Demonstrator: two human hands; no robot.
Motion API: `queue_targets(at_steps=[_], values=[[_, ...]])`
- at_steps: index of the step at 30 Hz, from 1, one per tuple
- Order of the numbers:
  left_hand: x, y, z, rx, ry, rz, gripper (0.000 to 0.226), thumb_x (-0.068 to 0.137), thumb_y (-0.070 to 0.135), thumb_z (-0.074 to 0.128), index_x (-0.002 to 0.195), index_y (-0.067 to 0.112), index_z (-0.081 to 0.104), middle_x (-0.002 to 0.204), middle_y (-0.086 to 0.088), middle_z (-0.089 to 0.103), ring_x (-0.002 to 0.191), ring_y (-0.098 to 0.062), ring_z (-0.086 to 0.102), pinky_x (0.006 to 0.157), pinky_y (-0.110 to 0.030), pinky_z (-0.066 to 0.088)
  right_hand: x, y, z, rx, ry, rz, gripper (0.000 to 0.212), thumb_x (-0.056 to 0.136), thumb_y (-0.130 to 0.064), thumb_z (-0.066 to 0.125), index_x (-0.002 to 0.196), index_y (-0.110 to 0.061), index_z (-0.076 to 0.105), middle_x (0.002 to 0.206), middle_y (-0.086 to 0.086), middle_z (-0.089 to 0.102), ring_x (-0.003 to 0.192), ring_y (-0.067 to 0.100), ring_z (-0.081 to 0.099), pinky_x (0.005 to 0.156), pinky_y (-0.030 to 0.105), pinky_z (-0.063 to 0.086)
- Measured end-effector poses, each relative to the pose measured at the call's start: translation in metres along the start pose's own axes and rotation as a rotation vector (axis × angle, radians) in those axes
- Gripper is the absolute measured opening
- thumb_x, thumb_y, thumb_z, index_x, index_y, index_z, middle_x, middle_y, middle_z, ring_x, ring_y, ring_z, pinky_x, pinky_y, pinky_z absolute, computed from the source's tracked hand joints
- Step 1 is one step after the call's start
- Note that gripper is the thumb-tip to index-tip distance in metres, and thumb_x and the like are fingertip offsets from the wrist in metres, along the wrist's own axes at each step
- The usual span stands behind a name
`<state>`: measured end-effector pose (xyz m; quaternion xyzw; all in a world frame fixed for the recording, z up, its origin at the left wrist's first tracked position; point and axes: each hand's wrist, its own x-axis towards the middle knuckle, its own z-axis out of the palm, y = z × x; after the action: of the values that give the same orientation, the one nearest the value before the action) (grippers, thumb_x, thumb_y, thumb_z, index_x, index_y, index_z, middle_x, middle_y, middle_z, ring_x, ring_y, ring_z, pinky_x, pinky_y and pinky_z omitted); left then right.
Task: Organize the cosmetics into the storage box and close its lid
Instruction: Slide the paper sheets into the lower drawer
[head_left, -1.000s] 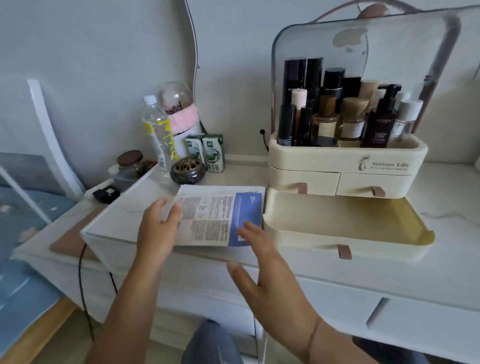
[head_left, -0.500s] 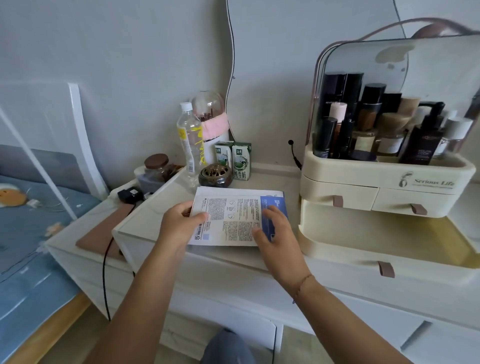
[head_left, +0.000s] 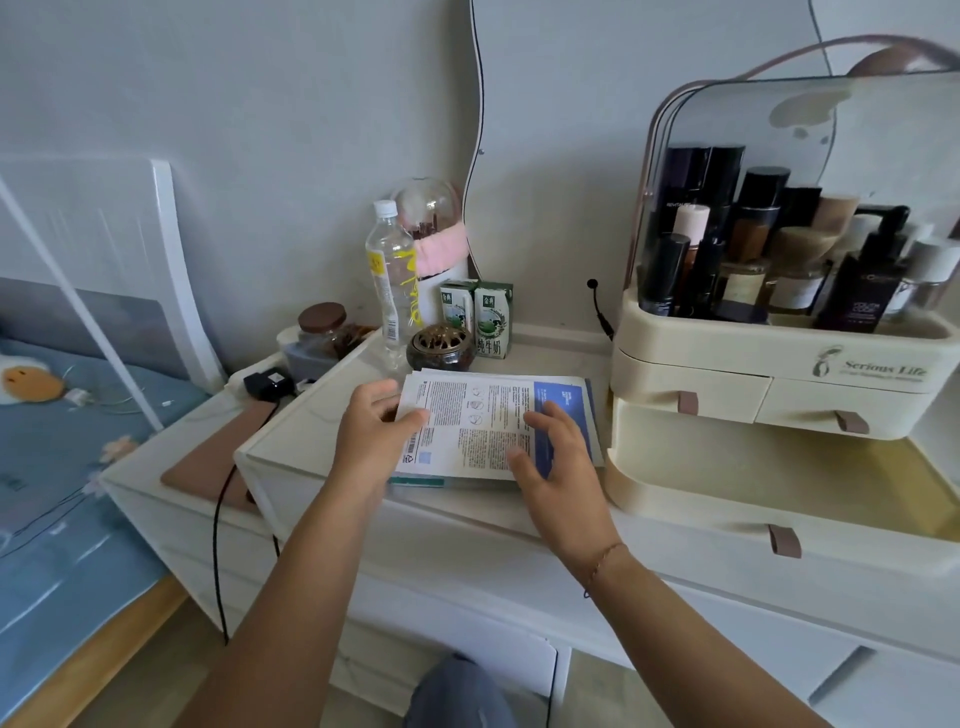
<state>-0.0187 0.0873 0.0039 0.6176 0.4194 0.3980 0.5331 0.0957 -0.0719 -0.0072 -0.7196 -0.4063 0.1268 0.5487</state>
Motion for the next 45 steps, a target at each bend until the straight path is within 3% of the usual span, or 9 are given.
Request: queue_targets(at_steps=[5,8,12,15,20,27,32,41,45], values=[[0.008,0.014,-0.005,0.007,-0.045,-0.205,0.073,0.08,0.011,0.073,0.141,0.001,0.033,0.108,-0.008,0.062,0.077,-0.018,0.065,0.056,-0.029,0.052,0.002,0.002,-0.002,0.012,-0.004,0.004,0.042,0.091,-0.02,0.056,0.131,-0.015,0.047,0.148,-0.007,0.03,0.137,0.005,0.027,0.114,0.024,0.023],[0.013,0.018,-0.009,0.083,-0.149,-0.259,0.045,0.081,0.016,0.073,0.117,-0.005,0.058,0.101,-0.017,0.071,0.079,-0.028,0.07,0.066,-0.04,0.058,0.004,0.002,-0.003,0.03,-0.006,0.016,0.041,0.09,-0.02,0.057,0.13,-0.015,0.048,0.146,-0.008,0.033,0.135,0.007,0.031,0.114,0.026,0.025],[0.017,0.018,-0.008,0.117,-0.182,-0.218,0.012,0.082,0.013,0.071,0.091,0.006,0.07,0.092,-0.016,0.074,0.078,-0.028,0.072,0.068,-0.04,0.058,0.004,0.003,-0.003,0.036,-0.012,0.019,0.039,0.09,-0.021,0.057,0.128,-0.017,0.049,0.146,-0.008,0.033,0.134,0.006,0.031,0.113,0.025,0.025],[0.017,0.019,-0.003,0.163,-0.209,-0.209,0.017,0.08,0.019,0.074,0.091,0.006,0.07,0.084,-0.009,0.075,0.07,-0.021,0.072,0.057,-0.03,0.055,0.005,0.003,-0.004,0.027,-0.018,0.01,0.038,0.09,-0.021,0.058,0.127,-0.016,0.05,0.145,-0.006,0.034,0.135,0.008,0.031,0.112,0.025,0.025],[0.015,0.024,0.007,0.195,-0.23,-0.245,0.035,0.074,0.028,0.08,0.099,0.006,0.07,0.094,-0.011,0.073,0.088,-0.027,0.069,0.085,-0.04,0.055,0.006,0.002,-0.005,0.044,-0.027,0.019,0.038,0.089,-0.021,0.058,0.126,-0.016,0.05,0.145,-0.007,0.035,0.134,0.008,0.032,0.112,0.026,0.026],[0.004,0.022,0.016,0.043,-0.102,0.013,0.022,0.072,0.016,0.081,0.086,0.024,0.066,0.082,0.011,0.073,0.07,-0.004,0.07,0.056,-0.02,0.05,0.005,0.002,-0.009,0.125,-0.029,0.013,0.034,0.089,-0.018,0.058,0.123,-0.017,0.052,0.144,-0.01,0.034,0.133,0.006,0.032,0.112,0.027,0.028],[-0.007,0.016,0.009,-0.084,-0.246,-0.039,0.023,0.08,0.012,0.074,0.097,0.025,0.067,0.093,0.006,0.075,0.084,-0.013,0.072,0.072,-0.036,0.056,0.001,-0.001,-0.008,0.182,-0.051,-0.033,0.035,0.089,-0.015,0.059,0.122,-0.021,0.052,0.147,-0.011,0.029,0.135,-0.001,0.026,0.108,0.016,0.022],[-0.022,0.001,-0.027,-0.325,-0.207,0.044,0.032,0.077,0.011,0.071,0.108,0.021,0.069,0.106,-0.006,0.073,0.093,-0.026,0.071,0.069,-0.043,0.058,-0.014,-0.014,-0.017,-0.071,0.012,-0.241,0.068,0.085,-0.028,0.063,0.141,-0.032,0.026,0.155,-0.014,0.013,0.142,0.0,0.009,0.118,0.048,0.003],[-0.024,0.002,-0.034,-0.354,-0.298,0.137,0.035,0.072,0.016,0.075,0.106,0.021,0.071,0.111,-0.008,0.071,0.1,-0.025,0.069,0.071,-0.035,0.058,-0.01,-0.024,-0.03,0.137,0.053,-0.223,0.093,0.077,-0.02,0.074,0.146,-0.028,0.013,0.152,-0.017,0.018,0.14,-0.002,0.017,0.117,0.031,0.022]])
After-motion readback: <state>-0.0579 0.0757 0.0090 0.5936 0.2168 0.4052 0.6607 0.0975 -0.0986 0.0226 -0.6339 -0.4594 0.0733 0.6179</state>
